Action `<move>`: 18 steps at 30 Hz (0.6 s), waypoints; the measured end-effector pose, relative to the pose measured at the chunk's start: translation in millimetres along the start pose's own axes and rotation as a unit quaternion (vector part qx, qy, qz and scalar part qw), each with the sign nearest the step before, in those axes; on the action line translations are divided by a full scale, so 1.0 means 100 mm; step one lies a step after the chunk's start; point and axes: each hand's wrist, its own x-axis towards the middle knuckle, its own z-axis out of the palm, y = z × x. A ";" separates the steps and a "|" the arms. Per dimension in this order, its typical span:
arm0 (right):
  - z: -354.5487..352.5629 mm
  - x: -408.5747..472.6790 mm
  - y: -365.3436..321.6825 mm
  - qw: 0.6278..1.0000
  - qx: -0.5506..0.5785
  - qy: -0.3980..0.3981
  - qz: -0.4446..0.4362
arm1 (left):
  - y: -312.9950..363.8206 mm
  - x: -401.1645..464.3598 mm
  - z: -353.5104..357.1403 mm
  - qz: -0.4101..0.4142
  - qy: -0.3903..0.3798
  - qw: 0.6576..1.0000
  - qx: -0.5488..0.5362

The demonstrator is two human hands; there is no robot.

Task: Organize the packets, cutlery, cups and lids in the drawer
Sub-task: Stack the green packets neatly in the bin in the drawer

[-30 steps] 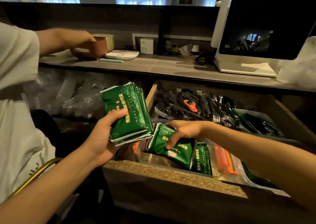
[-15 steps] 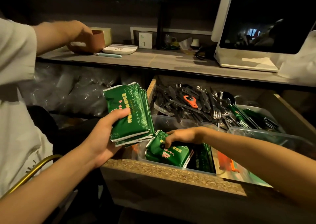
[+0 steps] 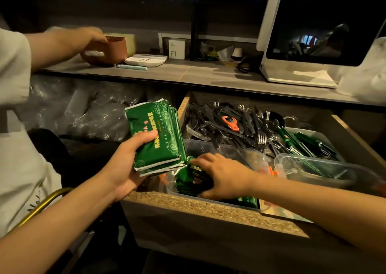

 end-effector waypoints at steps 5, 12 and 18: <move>0.17 0.10 0.12 0.979 -0.197 -0.006 -0.055 | 0.00 -0.01 0.00 -0.004 0.001 1.000 0.014; 0.15 0.13 0.09 0.969 -0.245 0.000 -0.016 | 0.01 0.01 -0.01 -0.005 0.004 1.000 0.006; 0.18 0.08 0.03 0.963 -0.264 0.025 -0.055 | 0.01 -0.01 0.02 -0.006 0.000 1.000 0.009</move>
